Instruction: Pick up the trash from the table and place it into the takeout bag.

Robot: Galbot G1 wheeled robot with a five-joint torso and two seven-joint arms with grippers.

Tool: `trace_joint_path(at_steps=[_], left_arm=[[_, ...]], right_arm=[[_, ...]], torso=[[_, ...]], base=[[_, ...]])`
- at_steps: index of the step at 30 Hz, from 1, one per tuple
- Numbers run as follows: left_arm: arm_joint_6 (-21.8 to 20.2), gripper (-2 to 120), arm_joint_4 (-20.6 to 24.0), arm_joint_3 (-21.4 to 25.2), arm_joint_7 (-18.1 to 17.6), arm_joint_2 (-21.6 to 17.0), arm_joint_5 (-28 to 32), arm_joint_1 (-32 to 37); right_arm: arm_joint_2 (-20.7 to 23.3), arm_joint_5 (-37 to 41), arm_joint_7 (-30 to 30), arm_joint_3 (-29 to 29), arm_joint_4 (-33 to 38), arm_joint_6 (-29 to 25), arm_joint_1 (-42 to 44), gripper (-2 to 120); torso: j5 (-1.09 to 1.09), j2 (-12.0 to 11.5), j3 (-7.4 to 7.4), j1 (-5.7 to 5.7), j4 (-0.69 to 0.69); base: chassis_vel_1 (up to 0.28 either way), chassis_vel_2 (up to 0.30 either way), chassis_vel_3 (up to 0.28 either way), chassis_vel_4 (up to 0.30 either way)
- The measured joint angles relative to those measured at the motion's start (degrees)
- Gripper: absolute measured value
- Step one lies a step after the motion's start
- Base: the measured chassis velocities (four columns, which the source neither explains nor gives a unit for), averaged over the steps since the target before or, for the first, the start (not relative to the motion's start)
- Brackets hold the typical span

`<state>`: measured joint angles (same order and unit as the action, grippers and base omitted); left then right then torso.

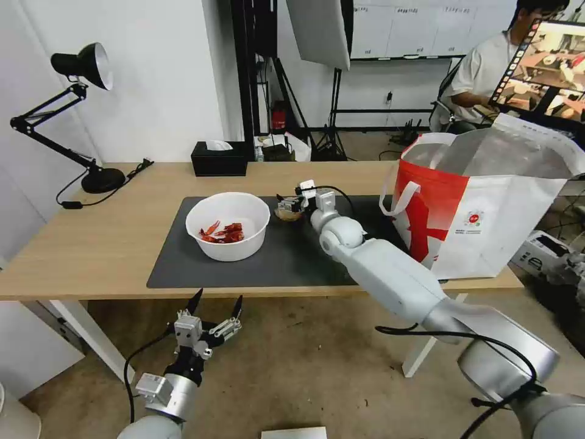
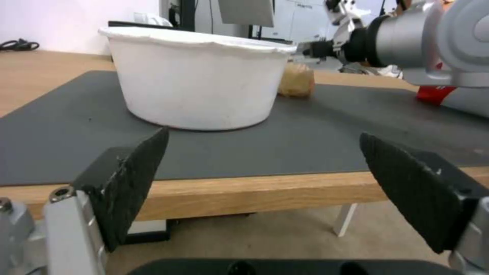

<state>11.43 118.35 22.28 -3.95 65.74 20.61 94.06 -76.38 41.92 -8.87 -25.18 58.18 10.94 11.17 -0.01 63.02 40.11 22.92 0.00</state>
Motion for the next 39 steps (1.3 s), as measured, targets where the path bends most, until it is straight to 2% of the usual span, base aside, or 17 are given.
trace_joint_path(at_steps=[10,30,34,37,39], left_arm=[[0.0,100,-0.2,0.0,0.0,-0.2,0.4,-0.3],[0.3,100,-0.5,0.2,0.0,-0.1,0.5,-0.2],[0.5,100,-0.8,0.3,0.0,0.0,0.5,-0.4],[0.5,100,-0.9,0.4,0.0,0.0,0.8,-0.5],[0.5,100,-0.9,0.4,0.0,-0.1,0.8,-0.5]], right_arm=[[-1.2,-1.5,1.7,-0.7,-1.8,2.8,-0.6,100],[-2.3,-3.7,-0.3,-0.6,-2.3,4.5,0.6,100],[-2.4,-3.6,-1.7,-0.6,-1.9,5.8,0.9,92],[-2.7,-3.5,-2.7,-0.5,-1.9,6.6,1.0,78],[-2.7,-3.5,-2.7,-0.5,-1.9,6.6,1.0,75]], torso=[[0.00,0.0,0.00,0.00,0.00],[0.01,0.0,0.00,-0.01,0.00],[0.01,0.0,0.00,-0.01,0.00],[0.01,0.0,0.00,-0.01,0.00],[0.00,0.0,0.00,-0.01,0.00]], base=[[0.000,0.000,0.000,0.000],[0.000,0.000,0.000,0.000],[0.000,0.000,0.000,0.000],[0.000,0.000,0.000,0.000],[0.000,0.000,0.000,0.000]])
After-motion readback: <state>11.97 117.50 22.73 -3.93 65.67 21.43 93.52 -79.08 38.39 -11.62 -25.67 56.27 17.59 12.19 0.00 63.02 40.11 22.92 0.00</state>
